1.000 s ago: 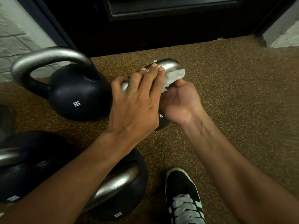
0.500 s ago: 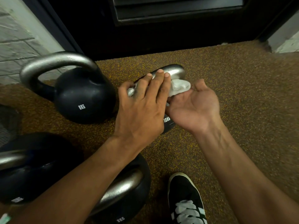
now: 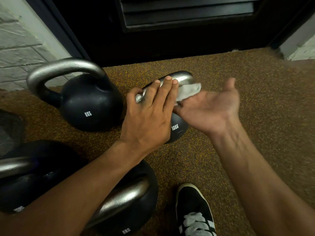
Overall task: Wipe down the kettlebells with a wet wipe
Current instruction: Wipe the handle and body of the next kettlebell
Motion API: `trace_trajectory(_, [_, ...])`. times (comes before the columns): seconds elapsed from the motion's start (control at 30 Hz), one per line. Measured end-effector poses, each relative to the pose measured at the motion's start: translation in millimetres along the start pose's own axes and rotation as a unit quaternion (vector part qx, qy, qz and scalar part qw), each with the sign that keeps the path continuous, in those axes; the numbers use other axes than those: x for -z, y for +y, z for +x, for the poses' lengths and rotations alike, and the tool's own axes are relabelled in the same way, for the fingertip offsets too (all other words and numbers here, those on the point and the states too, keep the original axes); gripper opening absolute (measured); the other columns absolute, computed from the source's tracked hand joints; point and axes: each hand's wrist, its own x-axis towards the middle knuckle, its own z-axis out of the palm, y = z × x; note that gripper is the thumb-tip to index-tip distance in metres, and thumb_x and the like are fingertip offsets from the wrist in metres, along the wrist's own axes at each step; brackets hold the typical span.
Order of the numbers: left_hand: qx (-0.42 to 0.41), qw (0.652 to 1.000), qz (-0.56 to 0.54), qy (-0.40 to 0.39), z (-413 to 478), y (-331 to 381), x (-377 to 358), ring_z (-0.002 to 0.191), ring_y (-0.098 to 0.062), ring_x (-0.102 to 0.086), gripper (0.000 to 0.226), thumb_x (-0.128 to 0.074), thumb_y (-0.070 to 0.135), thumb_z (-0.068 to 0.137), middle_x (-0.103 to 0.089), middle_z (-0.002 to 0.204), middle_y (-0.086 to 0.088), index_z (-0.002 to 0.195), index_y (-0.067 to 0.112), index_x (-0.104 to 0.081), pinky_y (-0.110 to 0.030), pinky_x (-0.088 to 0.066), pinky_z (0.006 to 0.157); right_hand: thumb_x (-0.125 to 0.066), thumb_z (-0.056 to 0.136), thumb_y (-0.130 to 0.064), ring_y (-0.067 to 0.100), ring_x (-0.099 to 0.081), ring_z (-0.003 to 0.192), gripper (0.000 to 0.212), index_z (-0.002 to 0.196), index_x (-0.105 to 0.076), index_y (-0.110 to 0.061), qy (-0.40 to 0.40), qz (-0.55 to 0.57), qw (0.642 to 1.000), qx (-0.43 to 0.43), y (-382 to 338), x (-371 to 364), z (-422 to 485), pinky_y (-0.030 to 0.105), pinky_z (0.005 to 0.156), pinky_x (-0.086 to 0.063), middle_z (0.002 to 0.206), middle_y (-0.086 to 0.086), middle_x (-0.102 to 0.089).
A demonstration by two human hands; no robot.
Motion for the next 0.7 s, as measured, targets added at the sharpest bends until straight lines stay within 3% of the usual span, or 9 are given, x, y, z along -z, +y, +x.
trace_trajectory(0.1, [-0.002,1.000,-0.007,0.003,-1,0,0,0.135,-0.029,-0.050,0.059,-0.039,0.027,0.100,-0.045,0.157,-0.009,0.156,0.008,-0.038,-0.051,-0.034,0.099,-0.018,0.077,-0.096,0.043,-0.054,0.130,0.129,0.142,-0.041,0.012,0.005,0.002,1.000,-0.009,1,-3,3,0.051,0.116,-0.034,0.135,0.037,-0.056])
trace_trajectory(0.23, [-0.011,1.000,-0.007,0.010,-1,-1,-1,0.134,-0.028,-0.050,0.058,-0.037,0.026,0.100,-0.046,0.157,-0.009,0.155,0.007,-0.039,-0.050,-0.035,0.098,-0.018,0.074,-0.098,0.047,-0.047,0.137,0.131,0.147,-0.037,0.010,-0.012,0.001,1.000,-0.010,-4,-3,-12,0.056,0.122,-0.022,0.142,0.036,-0.050])
trace_trajectory(0.4, [-0.003,1.000,-0.013,0.014,-1,0,-1,0.134,-0.029,-0.050,0.058,-0.040,0.026,0.099,-0.046,0.157,-0.008,0.155,0.009,-0.039,-0.051,-0.035,0.099,-0.017,0.078,-0.096,0.044,-0.052,0.132,0.128,0.143,-0.040,0.012,0.028,-0.039,0.999,-0.007,0,-12,3,0.051,0.116,-0.035,0.135,0.037,-0.055])
trace_trajectory(0.47, [-0.005,1.000,-0.016,0.012,-1,0,0,0.134,-0.029,-0.051,0.058,-0.039,0.026,0.099,-0.046,0.156,-0.009,0.155,0.008,-0.040,-0.051,-0.035,0.098,-0.017,0.079,-0.094,0.042,-0.053,0.133,0.126,0.144,-0.040,0.011,0.007,-0.055,0.998,0.011,1,-10,-4,0.048,0.120,-0.032,0.137,0.034,-0.056])
trace_trajectory(0.6, [-0.002,1.000,-0.015,0.019,0,-1,1,0.133,-0.030,-0.051,0.052,-0.041,0.024,0.098,-0.050,0.152,-0.010,0.147,0.009,-0.050,-0.051,-0.036,0.097,-0.013,0.083,-0.091,0.031,-0.056,0.133,0.119,0.147,-0.042,0.005,-0.006,-0.183,0.981,0.058,9,-13,-21,0.044,0.122,-0.030,0.140,0.022,-0.060])
trace_trajectory(0.7, [-0.003,0.999,-0.037,0.021,-2,0,1,0.132,-0.032,-0.049,0.044,-0.050,0.025,0.096,-0.055,0.143,-0.013,0.135,0.009,-0.058,-0.051,-0.036,0.097,-0.013,0.084,-0.090,0.017,-0.066,0.119,0.108,0.133,-0.057,-0.004,0.015,-0.335,0.937,0.094,27,-19,-20,0.035,0.108,-0.045,0.123,0.007,-0.072])
